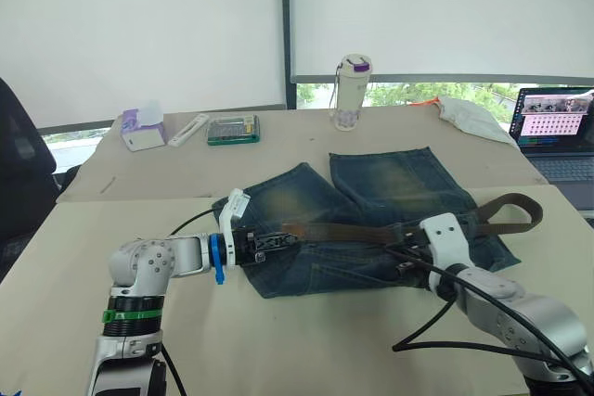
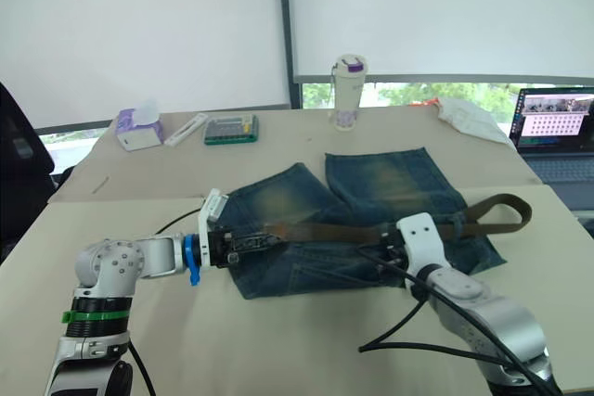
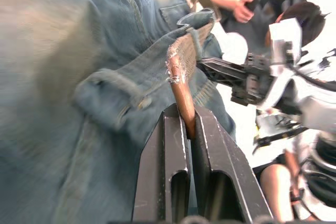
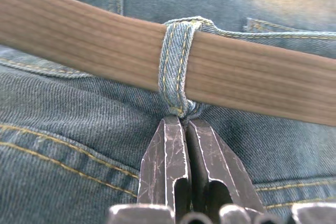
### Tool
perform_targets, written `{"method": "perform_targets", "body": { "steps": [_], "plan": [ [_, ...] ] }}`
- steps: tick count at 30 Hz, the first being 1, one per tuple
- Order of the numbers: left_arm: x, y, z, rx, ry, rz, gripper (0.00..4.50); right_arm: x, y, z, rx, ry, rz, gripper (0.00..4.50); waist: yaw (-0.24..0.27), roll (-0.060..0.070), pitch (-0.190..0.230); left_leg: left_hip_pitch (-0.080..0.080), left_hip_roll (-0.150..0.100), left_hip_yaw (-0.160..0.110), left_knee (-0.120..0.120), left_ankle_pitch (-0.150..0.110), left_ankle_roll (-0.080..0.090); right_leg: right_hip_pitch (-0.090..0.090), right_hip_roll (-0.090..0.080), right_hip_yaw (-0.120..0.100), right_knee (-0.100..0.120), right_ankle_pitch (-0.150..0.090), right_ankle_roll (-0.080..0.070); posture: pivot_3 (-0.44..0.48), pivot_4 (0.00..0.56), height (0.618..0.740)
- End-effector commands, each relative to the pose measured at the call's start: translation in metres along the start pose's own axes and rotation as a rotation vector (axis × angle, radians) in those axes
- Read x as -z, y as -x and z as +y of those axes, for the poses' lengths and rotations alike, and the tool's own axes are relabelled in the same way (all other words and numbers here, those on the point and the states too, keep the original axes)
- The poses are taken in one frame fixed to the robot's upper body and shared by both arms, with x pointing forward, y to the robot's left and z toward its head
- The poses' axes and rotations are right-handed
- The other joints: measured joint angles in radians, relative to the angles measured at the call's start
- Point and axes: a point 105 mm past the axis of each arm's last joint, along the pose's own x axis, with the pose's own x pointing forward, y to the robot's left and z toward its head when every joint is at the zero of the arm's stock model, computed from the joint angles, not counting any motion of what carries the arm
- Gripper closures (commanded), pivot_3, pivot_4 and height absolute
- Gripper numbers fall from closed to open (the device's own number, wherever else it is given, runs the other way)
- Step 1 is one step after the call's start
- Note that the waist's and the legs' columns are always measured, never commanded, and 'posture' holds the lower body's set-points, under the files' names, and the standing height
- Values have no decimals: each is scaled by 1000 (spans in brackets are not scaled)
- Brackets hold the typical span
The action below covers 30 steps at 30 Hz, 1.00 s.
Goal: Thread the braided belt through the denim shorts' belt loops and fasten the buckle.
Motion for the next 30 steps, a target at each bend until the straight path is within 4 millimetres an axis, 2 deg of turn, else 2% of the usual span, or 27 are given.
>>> {"method": "perform_targets", "body": {
  "steps": [1, 4, 6, 7, 9, 10, 14, 19, 22, 25, 27, 30],
  "plan": [
    [-4, 3, -11, 59, 2, -22, 4500, -1, 18, -19, 9, 40, -21, 4148, 4, 0, 0, 0, 0, 0, 0, 0, 0, 0, 0, 0, 0, 0, 0, 0, 150, 740],
    [-4, 1, -15, 98, 31, -43, 4500, -15, 52, 2, -179, -23, -102, 3113, 2, -1, 1, -1, 1, 0, 0, 0, 0, 0, 1, -1, 0, 0, 0, 0, 150, 740],
    [-5, -2, -18, 122, 48, -56, 4500, -22, 74, 20, -324, -59, -147, 2423, -2, -2, 1, -1, 2, 0, -1, 0, 0, 0, 1, 0, 0, 0, 0, 0, 150, 740],
    [-5, -5, -20, 141, 56, -57, 4500, -26, 86, 36, -433, -102, -177, 2076, -3, -3, 2, -1, 3, 0, -1, 0, 0, 0, 1, 1, 0, 0, 0, 0, 150, 740],
    [-6, -10, -25, 166, 58, -52, 4500, -32, 97, 52, -536, -162, -207, 1400, -9, -4, 3, 1, 4, 0, -1, -1, 1, 1, 1, 1, 0, 0, 0, 0, 150, 740],
    [-7, -14, -28, 189, 64, -55, 4500, -32, 90, 60, -553, -210, -204, 1100, -12, -5, 3, 1, 4, 0, -1, -1, 1, 2, 2, 1, 0, 0, 0, 0, 150, 740],
    [-11, -23, -38, 239, 64, -53, 4500, -35, 67, 80, -583, -332, -194, 1100, -18, -6, 3, 1, 3, 0, -2, 0, 0, 1, 1, 1, 0, 0, 0, 0, 150, 740],
    [-11, -23, -44, 259, 64, -53, 4500, -59, 39, 87, -594, -529, -289, 1100, -25, -4, 2, 0, 3, 0, -2, 0, 0, -1, 0, 1, 1, 0, 0, 0, 150, 740],
    [-10, -21, -43, 244, 56, -63, 4500, -76, 40, 89, -648, -611, -357, 1100, -25, -4, 2, 0, 2, 0, -1, 0, 0, -2, 0, 1, 1, 0, 0, 0, 150, 740],
    [-8, -20, -43, 237, 57, -72, 4500, -80, 43, 95, -697, -626, -363, 1100, -28, -2, 1, 0, 3, 0, -2, 0, 0, -2, 0, 1, 1, 0, 0, 0, 150, 740],
    [-6, -21, -43, 232, 53, -72, 4500, -81, 43, 97, -709, -633, -361, 1606, -28, -2, 1, 0, 3, 0, -2, 0, 0, -2, 1, 1, 1, 0, 0, 0, 150, 740],
    [-3, -23, -45, 232, 47, -74, 4500, -86, 42, 102, -732, -648, -362, 2631, -30, -2, 1, 0, 3, 0, -2, 0, 0, -2, 1, 1, 1, 0, 0, 0, 150, 740]
  ]
}}
